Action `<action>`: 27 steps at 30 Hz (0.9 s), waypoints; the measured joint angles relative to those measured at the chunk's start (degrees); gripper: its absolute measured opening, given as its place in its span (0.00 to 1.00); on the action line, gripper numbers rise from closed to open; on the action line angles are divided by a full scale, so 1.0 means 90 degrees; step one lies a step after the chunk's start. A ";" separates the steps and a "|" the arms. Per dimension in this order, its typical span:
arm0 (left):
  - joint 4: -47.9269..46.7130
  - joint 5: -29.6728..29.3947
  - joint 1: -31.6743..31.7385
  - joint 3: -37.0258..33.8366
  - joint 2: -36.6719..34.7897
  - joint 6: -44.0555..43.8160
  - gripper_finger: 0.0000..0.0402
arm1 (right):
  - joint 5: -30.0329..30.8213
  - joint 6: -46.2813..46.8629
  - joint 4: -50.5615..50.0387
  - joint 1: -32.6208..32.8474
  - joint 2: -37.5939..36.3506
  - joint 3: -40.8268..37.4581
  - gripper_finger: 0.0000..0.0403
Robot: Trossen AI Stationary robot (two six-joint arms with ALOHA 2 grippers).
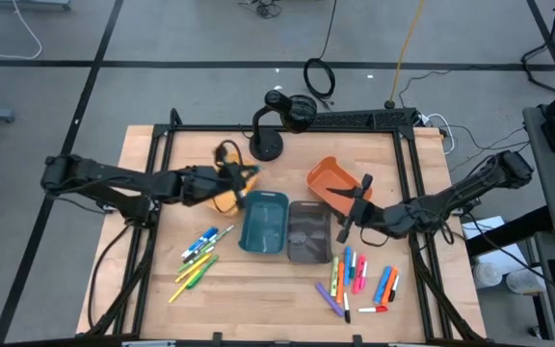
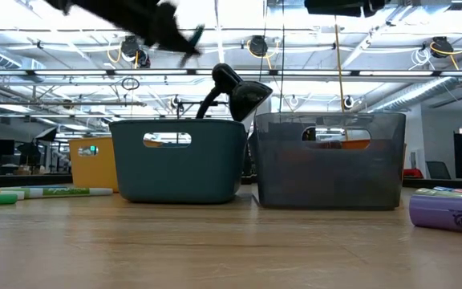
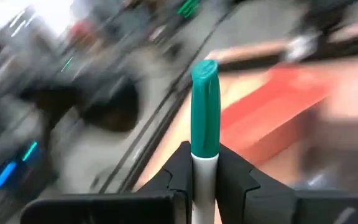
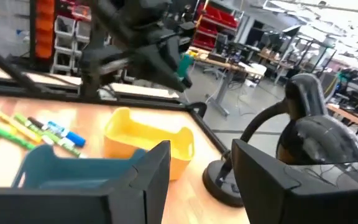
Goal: Pick & Place Markers
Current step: Put the right white and green highlighter into the yellow bin
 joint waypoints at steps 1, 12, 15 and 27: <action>-0.0272 -0.0185 0.0037 -0.0030 -0.0111 -0.0328 0.10 | -0.0001 0.0010 -0.0021 -0.0004 0.0003 0.0000 0.40; -0.3055 -0.0153 0.0539 -0.0077 -0.0151 -0.3957 0.10 | -0.0002 -0.0631 0.0575 -0.0036 0.0002 -0.0002 0.39; -0.3471 0.0402 0.0595 -0.0078 0.0044 -0.4840 0.10 | -0.0001 -0.0700 0.0620 -0.0036 0.0002 -0.0002 0.39; -0.3498 0.1016 0.0599 -0.0075 0.0362 -0.5254 0.35 | -0.0003 -0.0787 0.0462 -0.0033 0.0004 -0.0001 0.39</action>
